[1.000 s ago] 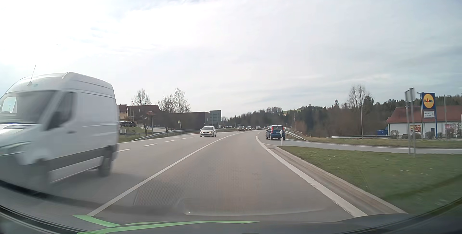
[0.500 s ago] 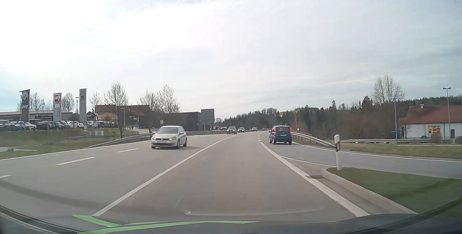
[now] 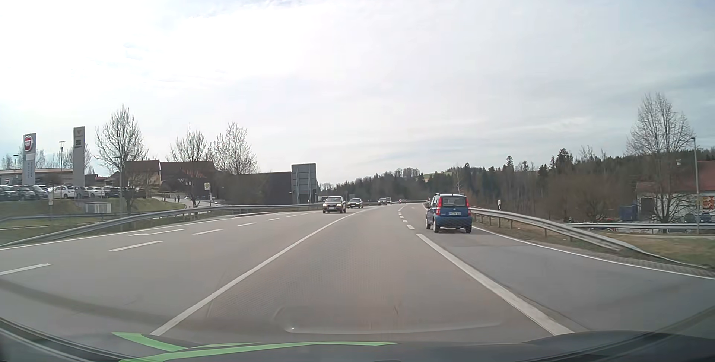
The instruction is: Follow the waypoints while adhering to traffic rules and regulations
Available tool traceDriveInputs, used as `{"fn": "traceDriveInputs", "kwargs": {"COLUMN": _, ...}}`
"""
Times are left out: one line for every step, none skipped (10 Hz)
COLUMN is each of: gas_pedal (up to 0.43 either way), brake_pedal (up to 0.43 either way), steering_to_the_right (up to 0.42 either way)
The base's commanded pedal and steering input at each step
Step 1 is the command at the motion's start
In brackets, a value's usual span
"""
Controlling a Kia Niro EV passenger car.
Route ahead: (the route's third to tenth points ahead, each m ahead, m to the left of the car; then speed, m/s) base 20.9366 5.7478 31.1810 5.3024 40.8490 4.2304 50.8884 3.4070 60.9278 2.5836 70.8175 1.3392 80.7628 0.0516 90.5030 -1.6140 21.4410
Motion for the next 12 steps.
{"fn": "traceDriveInputs", "kwargs": {"gas_pedal": 0.110, "brake_pedal": 0.000, "steering_to_the_right": 0.013}}
{"fn": "traceDriveInputs", "kwargs": {"gas_pedal": 0.110, "brake_pedal": 0.000, "steering_to_the_right": 0.012}}
{"fn": "traceDriveInputs", "kwargs": {"gas_pedal": 0.110, "brake_pedal": 0.000, "steering_to_the_right": 0.012}}
{"fn": "traceDriveInputs", "kwargs": {"gas_pedal": 0.110, "brake_pedal": 0.000, "steering_to_the_right": 0.012}}
{"fn": "traceDriveInputs", "kwargs": {"gas_pedal": 0.118, "brake_pedal": 0.000, "steering_to_the_right": 0.012}}
{"fn": "traceDriveInputs", "kwargs": {"gas_pedal": 0.118, "brake_pedal": 0.000, "steering_to_the_right": 0.012}}
{"fn": "traceDriveInputs", "kwargs": {"gas_pedal": 0.118, "brake_pedal": 0.000, "steering_to_the_right": 0.012}}
{"fn": "traceDriveInputs", "kwargs": {"gas_pedal": 0.118, "brake_pedal": 0.000, "steering_to_the_right": 0.012}}
{"fn": "traceDriveInputs", "kwargs": {"gas_pedal": 0.130, "brake_pedal": 0.000, "steering_to_the_right": 0.012}}
{"fn": "traceDriveInputs", "kwargs": {"gas_pedal": 0.130, "brake_pedal": 0.000, "steering_to_the_right": 0.012}}
{"fn": "traceDriveInputs", "kwargs": {"gas_pedal": 0.130, "brake_pedal": 0.000, "steering_to_the_right": 0.012}}
{"fn": "traceDriveInputs", "kwargs": {"gas_pedal": 0.130, "brake_pedal": 0.000, "steering_to_the_right": 0.012}}
